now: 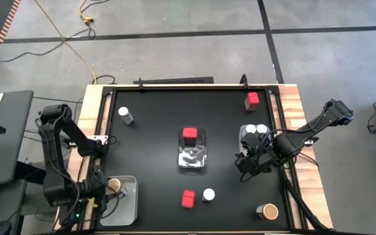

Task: Sort spices by type
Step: Put the brown seasoning bottle into the gray bin

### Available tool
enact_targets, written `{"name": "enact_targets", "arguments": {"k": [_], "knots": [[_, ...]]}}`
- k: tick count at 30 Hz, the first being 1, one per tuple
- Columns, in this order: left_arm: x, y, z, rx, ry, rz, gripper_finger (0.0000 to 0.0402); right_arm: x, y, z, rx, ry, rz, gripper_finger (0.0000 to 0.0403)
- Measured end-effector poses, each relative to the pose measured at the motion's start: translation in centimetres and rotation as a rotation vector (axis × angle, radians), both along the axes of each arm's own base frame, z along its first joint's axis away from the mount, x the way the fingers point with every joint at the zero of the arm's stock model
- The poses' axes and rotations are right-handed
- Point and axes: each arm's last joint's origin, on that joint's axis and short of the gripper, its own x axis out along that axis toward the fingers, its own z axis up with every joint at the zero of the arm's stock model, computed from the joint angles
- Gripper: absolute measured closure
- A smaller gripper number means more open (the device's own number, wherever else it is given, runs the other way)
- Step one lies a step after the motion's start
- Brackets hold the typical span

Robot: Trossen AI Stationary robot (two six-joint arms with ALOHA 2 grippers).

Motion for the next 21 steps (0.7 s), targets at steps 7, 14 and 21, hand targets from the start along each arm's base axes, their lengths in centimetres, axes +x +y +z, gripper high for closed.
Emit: {"name": "enact_targets", "arguments": {"k": [7,14,21], "knots": [[-1.5,-0.2,-0.8,-0.004,0.003,0.031,0.0120,0.0,0.0,0.0,0.000,0.000,0.001,0.0131],[-2.2,1.1,-2.4,-0.021,0.003,0.029,0.0120,0.0,0.0,0.0,0.032,-0.023,-0.054,0.0131],[-2.2,1.9,-3.1,0.012,0.002,0.002,0.0120,0.2,0.1,0.1,0.053,-0.052,-0.063,0.0131]]}}
